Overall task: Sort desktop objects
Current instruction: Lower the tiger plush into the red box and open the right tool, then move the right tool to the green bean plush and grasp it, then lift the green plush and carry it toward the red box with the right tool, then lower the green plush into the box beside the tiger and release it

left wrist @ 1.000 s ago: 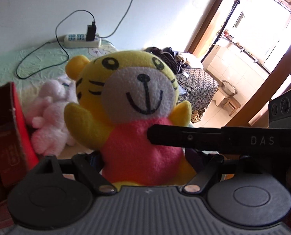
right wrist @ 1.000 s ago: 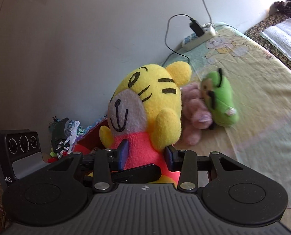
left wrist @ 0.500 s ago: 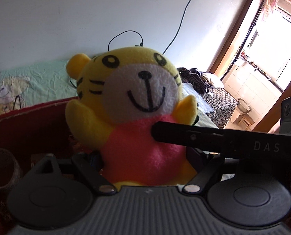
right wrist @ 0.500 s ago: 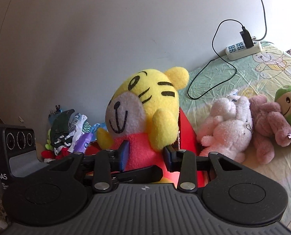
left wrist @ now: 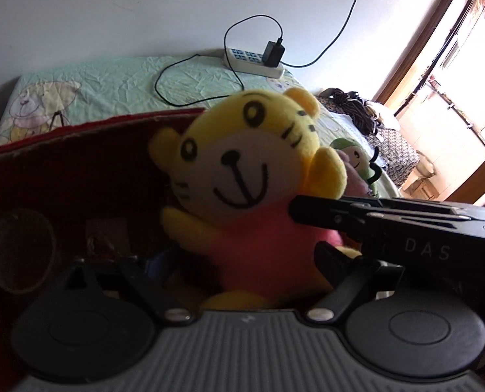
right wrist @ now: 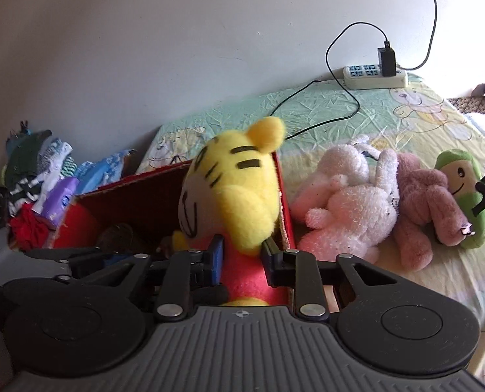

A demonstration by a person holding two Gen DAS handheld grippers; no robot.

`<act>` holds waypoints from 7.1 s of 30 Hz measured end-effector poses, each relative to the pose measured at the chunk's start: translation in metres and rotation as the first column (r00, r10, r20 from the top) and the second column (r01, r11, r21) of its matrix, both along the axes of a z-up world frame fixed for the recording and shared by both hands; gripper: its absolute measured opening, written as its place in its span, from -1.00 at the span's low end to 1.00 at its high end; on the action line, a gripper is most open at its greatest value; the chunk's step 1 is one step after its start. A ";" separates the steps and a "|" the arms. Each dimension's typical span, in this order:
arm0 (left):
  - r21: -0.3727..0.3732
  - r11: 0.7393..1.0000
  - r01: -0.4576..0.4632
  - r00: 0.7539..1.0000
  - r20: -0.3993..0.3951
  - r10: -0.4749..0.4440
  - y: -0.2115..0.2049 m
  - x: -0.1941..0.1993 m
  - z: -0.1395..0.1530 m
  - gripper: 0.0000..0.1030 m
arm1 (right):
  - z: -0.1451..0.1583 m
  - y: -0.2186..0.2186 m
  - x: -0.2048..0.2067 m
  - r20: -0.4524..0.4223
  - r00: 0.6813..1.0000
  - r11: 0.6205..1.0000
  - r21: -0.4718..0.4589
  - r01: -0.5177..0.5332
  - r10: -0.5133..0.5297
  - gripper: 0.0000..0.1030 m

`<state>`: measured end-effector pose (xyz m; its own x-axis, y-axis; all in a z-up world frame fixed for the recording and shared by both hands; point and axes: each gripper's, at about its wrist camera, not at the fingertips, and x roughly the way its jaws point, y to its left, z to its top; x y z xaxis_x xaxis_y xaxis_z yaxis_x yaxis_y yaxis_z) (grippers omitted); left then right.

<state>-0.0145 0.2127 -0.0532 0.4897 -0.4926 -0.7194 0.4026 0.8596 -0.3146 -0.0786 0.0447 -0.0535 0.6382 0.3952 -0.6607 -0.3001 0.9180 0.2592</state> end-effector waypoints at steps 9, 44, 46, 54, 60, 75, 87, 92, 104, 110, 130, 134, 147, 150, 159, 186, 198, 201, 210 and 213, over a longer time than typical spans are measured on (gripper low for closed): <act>-0.035 0.999 0.038 0.997 -0.072 -0.040 0.000 0.007 -0.014 0.69 | -0.003 0.005 0.002 0.007 1.000 1.000 -0.018 0.019 -0.019 -0.52; 0.060 0.998 -0.035 0.999 -0.030 0.036 -0.012 -0.018 0.001 0.80 | -0.016 -0.049 -0.020 -0.002 1.000 0.958 0.285 0.012 -0.012 -0.42; 0.067 0.996 -0.056 0.998 -0.022 0.058 -0.012 -0.022 0.004 0.80 | -0.016 -0.054 -0.022 0.006 1.000 0.955 0.297 -0.008 0.006 -0.42; 0.125 0.979 -0.158 0.986 0.065 0.151 -0.029 -0.046 0.030 0.80 | -0.014 -0.094 -0.019 0.029 0.998 0.929 0.363 -0.067 0.060 -0.40; 0.062 0.987 -0.151 0.983 0.110 0.144 -0.062 -0.058 0.057 0.80 | -0.019 -0.141 -0.004 -0.014 0.999 0.910 0.414 -0.029 0.038 -0.39; 0.009 0.997 0.080 0.997 -0.017 -0.080 -0.233 -0.032 0.003 0.81 | -0.056 -0.276 0.046 -0.235 0.966 0.884 0.421 0.204 -0.111 -0.38; -0.014 0.995 0.094 0.984 -0.151 -0.095 -0.300 0.016 -0.053 0.81 | -0.061 -0.307 0.101 -0.253 0.965 0.909 0.383 0.165 -0.068 -0.07; -0.001 0.999 0.045 0.982 -0.184 -0.044 -0.299 0.037 -0.064 0.81 | -0.070 -0.298 0.125 -0.279 0.960 0.920 0.371 0.122 -0.015 0.02; -0.033 0.999 0.001 0.973 -0.229 -0.009 -0.291 0.063 -0.084 0.81 | -0.096 -0.283 0.165 -0.309 0.949 0.931 0.360 0.066 0.053 0.07; -0.022 0.999 0.046 0.976 -0.210 -0.049 -0.300 0.062 -0.082 0.81 | -0.104 -0.299 0.168 -0.355 0.932 0.898 0.427 0.101 0.064 -0.04; -0.061 0.979 0.193 0.950 -0.238 -0.202 -0.313 0.016 -0.073 0.81 | -0.089 -0.352 0.090 -0.402 0.913 0.916 0.337 0.217 -0.069 -0.08; -0.094 0.983 0.156 0.953 -0.248 -0.175 -0.293 0.013 -0.069 0.82 | -0.089 -0.359 0.073 -0.411 0.908 0.914 0.333 0.234 -0.083 -0.08; -0.116 0.935 0.335 0.888 -0.294 -0.354 -0.320 -0.033 -0.081 0.87 | -0.093 -0.354 0.019 -0.483 0.876 0.899 0.384 0.209 0.002 -0.09; -0.125 0.932 0.341 0.884 -0.294 -0.363 -0.320 -0.041 -0.081 0.85 | -0.091 -0.347 0.009 -0.468 0.883 0.910 0.374 0.177 0.020 -0.09; -0.018 0.932 0.362 0.916 -0.180 -0.359 -0.311 -0.066 -0.063 0.70 | -0.083 -0.335 -0.009 -0.436 0.896 0.912 0.398 0.102 0.090 -0.09; 0.015 0.979 0.205 0.942 0.270 -0.202 -0.047 -0.106 0.072 0.70 | 0.036 -0.116 -0.033 -0.025 0.951 0.826 0.504 -0.254 0.308 -0.08; 0.007 0.992 0.126 0.972 0.197 -0.125 0.031 -0.045 0.045 0.68 | 0.025 -0.021 0.008 -0.074 0.970 0.887 0.426 -0.178 0.231 -0.10; 0.038 0.992 0.117 0.977 0.176 -0.122 0.037 -0.028 0.033 0.65 | 0.020 -0.002 0.018 -0.077 0.974 0.915 0.365 -0.169 0.211 -0.10; 0.016 0.994 0.106 0.994 0.001 -0.106 0.048 0.010 -0.005 0.65 | 0.001 0.036 0.036 -0.183 0.967 0.967 0.215 -0.135 0.176 -0.10; 0.017 0.995 0.103 0.995 -0.007 -0.103 0.049 0.011 -0.012 0.76 | -0.004 0.043 0.039 -0.184 0.968 0.973 0.188 -0.133 0.168 -0.10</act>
<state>-0.0038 0.2618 -0.0649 0.4326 -0.5278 -0.7309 0.4874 0.8190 -0.3029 -0.0393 0.0873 -0.0578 0.4260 0.5958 -0.6809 -0.3584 0.8021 0.4776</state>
